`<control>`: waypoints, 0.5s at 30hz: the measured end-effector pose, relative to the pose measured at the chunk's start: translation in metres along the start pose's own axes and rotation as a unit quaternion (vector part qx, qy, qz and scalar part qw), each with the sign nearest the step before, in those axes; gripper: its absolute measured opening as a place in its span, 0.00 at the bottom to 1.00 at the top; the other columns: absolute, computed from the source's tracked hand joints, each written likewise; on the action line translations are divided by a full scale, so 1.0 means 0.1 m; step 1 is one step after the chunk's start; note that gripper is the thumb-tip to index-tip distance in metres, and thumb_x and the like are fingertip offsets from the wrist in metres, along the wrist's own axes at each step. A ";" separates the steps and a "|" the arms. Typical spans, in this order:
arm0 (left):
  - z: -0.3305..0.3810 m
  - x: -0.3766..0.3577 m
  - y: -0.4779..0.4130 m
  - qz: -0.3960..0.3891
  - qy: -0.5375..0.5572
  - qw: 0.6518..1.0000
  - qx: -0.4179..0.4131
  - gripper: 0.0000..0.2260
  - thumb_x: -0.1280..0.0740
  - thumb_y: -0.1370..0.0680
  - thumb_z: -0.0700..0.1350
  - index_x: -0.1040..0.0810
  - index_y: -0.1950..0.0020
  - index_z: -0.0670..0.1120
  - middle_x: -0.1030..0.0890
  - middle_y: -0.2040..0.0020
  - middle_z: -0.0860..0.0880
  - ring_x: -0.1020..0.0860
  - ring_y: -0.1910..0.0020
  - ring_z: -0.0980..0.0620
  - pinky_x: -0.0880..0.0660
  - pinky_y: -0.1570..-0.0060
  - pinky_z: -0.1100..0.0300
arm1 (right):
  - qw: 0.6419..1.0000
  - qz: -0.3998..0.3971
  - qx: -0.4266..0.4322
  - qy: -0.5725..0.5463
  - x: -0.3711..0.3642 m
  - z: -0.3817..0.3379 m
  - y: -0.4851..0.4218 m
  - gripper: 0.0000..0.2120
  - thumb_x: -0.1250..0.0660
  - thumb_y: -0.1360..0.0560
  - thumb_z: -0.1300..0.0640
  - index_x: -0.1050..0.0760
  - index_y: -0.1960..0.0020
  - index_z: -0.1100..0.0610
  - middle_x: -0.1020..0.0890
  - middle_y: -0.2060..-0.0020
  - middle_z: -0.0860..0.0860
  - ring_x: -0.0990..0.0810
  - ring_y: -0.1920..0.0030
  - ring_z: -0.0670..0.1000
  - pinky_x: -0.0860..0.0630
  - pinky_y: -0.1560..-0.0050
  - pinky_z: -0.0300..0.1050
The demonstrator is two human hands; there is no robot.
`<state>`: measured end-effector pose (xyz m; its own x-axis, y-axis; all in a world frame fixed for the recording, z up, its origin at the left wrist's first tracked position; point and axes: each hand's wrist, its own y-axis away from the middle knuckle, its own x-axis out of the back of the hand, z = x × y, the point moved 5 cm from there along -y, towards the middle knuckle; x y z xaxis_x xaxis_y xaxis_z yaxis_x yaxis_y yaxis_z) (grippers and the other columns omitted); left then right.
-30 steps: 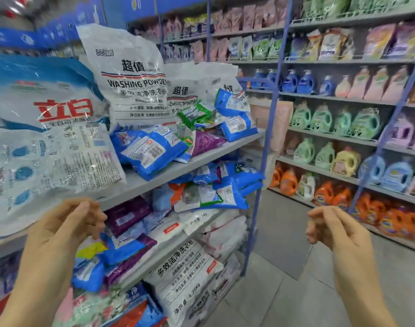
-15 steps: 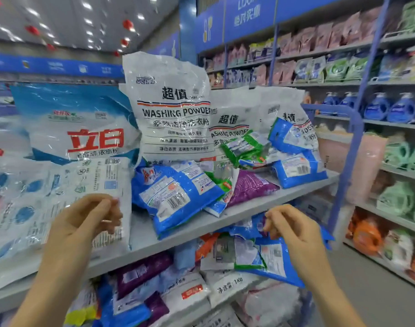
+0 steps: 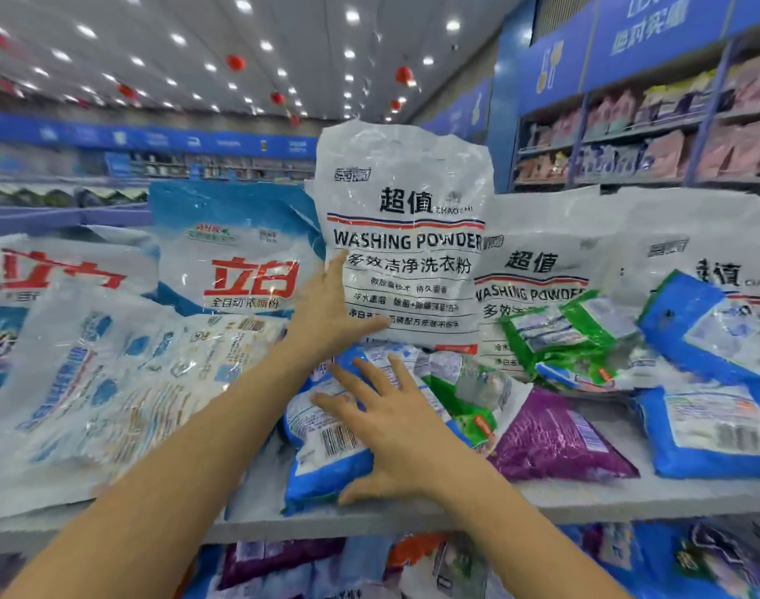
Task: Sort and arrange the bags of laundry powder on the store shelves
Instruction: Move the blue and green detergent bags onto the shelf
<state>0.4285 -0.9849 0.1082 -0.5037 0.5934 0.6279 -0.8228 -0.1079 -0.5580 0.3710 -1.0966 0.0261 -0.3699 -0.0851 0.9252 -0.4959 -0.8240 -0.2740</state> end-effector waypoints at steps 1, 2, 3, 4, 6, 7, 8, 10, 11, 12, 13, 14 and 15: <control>0.01 -0.03 -0.08 0.011 -0.047 0.999 0.001 0.49 0.24 0.33 0.58 0.50 0.22 0.49 0.35 0.28 0.41 0.36 0.30 0.42 0.36 0.33 0.47 | 1.000 -0.006 0.006 0.003 -0.01 0.00 -0.01 0.48 0.32 0.36 0.32 0.50 0.24 0.47 0.49 0.23 0.56 0.51 0.25 0.61 0.61 0.29 0.68; 0.02 -0.05 -0.14 0.019 -0.088 0.996 0.004 0.51 0.25 0.34 0.61 0.53 0.22 0.51 0.35 0.29 0.40 0.36 0.30 0.41 0.36 0.34 0.47 | 1.000 0.002 0.015 0.003 -0.01 -0.01 0.00 0.45 0.31 0.36 0.33 0.45 0.26 0.48 0.42 0.25 0.57 0.45 0.26 0.61 0.56 0.29 0.68; 0.01 -0.07 -0.18 0.020 -0.120 0.993 0.007 0.52 0.26 0.34 0.63 0.56 0.21 0.53 0.36 0.28 0.40 0.37 0.30 0.41 0.36 0.34 0.47 | 0.999 0.024 0.028 0.002 0.00 -0.03 0.01 0.41 0.30 0.36 0.35 0.38 0.29 0.49 0.33 0.30 0.56 0.36 0.31 0.60 0.48 0.30 0.67; 0.00 -0.10 -0.21 0.017 -0.144 0.989 0.008 0.52 0.27 0.34 0.64 0.57 0.22 0.55 0.38 0.27 0.40 0.39 0.29 0.42 0.38 0.33 0.46 | 0.997 0.063 0.042 0.012 0.03 -0.04 0.03 0.35 0.28 0.36 0.37 0.31 0.33 0.50 0.26 0.37 0.53 0.28 0.37 0.58 0.40 0.33 0.63; -0.05 -0.14 -0.23 0.000 -0.176 0.984 0.014 0.51 0.28 0.33 0.66 0.58 0.22 0.56 0.42 0.24 0.40 0.44 0.26 0.41 0.42 0.31 0.44 | 0.988 0.142 0.061 0.030 0.11 -0.03 0.09 0.27 0.27 0.39 0.38 0.22 0.43 0.47 0.19 0.49 0.47 0.20 0.50 0.52 0.28 0.42 0.55; -0.09 -0.15 -0.23 -0.009 -0.179 0.984 0.021 0.50 0.29 0.33 0.66 0.56 0.22 0.57 0.44 0.24 0.41 0.45 0.26 0.41 0.42 0.30 0.43 | 0.982 0.173 0.065 0.023 0.16 0.01 0.12 0.25 0.26 0.40 0.38 0.21 0.46 0.47 0.19 0.51 0.45 0.20 0.53 0.51 0.26 0.45 0.52; -0.11 -0.16 -0.23 -0.014 -0.174 0.984 0.025 0.49 0.29 0.33 0.66 0.55 0.22 0.56 0.45 0.24 0.41 0.44 0.26 0.40 0.42 0.30 0.43 | 0.977 0.198 0.072 0.009 0.19 0.05 0.16 0.24 0.25 0.40 0.39 0.20 0.47 0.47 0.18 0.52 0.45 0.19 0.54 0.50 0.25 0.46 0.51; -0.12 -0.16 -0.24 -0.017 -0.167 0.986 0.022 0.49 0.29 0.34 0.66 0.52 0.22 0.55 0.42 0.25 0.42 0.41 0.27 0.40 0.37 0.31 0.42 | 0.965 0.238 0.086 -0.070 0.26 0.19 0.25 0.21 0.23 0.38 0.46 0.19 0.48 0.52 0.18 0.52 0.48 0.19 0.53 0.52 0.26 0.47 0.51; -0.12 -0.14 -0.24 -0.021 -0.170 0.985 0.023 0.49 0.28 0.34 0.66 0.52 0.22 0.55 0.41 0.26 0.43 0.40 0.28 0.41 0.35 0.33 0.42 | 0.954 0.254 0.088 -0.135 0.31 0.28 0.30 0.19 0.23 0.37 0.50 0.19 0.48 0.55 0.17 0.52 0.49 0.20 0.53 0.52 0.26 0.48 0.51; -0.11 -0.13 -0.24 -0.033 -0.174 0.984 0.028 0.49 0.28 0.34 0.66 0.52 0.22 0.56 0.42 0.26 0.43 0.39 0.28 0.41 0.34 0.34 0.42 | 0.938 0.267 0.081 -0.204 0.36 0.38 0.35 0.17 0.23 0.37 0.53 0.19 0.49 0.58 0.17 0.52 0.51 0.20 0.52 0.51 0.26 0.49 0.50; -0.11 -0.11 -0.25 -0.054 -0.175 0.982 0.038 0.49 0.28 0.34 0.66 0.53 0.22 0.56 0.43 0.25 0.43 0.39 0.28 0.41 0.34 0.33 0.42 | 0.918 0.277 0.063 -0.276 0.41 0.50 0.40 0.15 0.24 0.36 0.55 0.18 0.50 0.59 0.17 0.53 0.51 0.21 0.52 0.49 0.26 0.50 0.47; -0.11 -0.09 -0.26 -0.083 -0.166 0.981 0.051 0.49 0.28 0.33 0.65 0.54 0.22 0.56 0.46 0.23 0.44 0.40 0.27 0.41 0.35 0.32 0.42 | 0.892 0.283 0.037 -0.351 0.43 0.62 0.45 0.13 0.26 0.35 0.57 0.18 0.51 0.59 0.17 0.54 0.49 0.20 0.52 0.47 0.25 0.51 0.44; -0.11 -0.06 -0.27 -0.113 -0.143 0.981 0.064 0.48 0.29 0.33 0.65 0.54 0.22 0.57 0.48 0.22 0.44 0.41 0.26 0.42 0.37 0.30 0.43 | 0.858 0.289 0.009 -0.424 0.44 0.73 0.49 0.12 0.27 0.34 0.60 0.18 0.51 0.57 0.16 0.54 0.47 0.20 0.52 0.45 0.25 0.50 0.41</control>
<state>0.4567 -0.9774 0.1135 -0.3420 0.3678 0.8647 -0.9394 -0.1100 -0.3247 0.3876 -1.1821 0.0725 0.1590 -0.8529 0.4973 -0.4065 -0.5156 -0.7543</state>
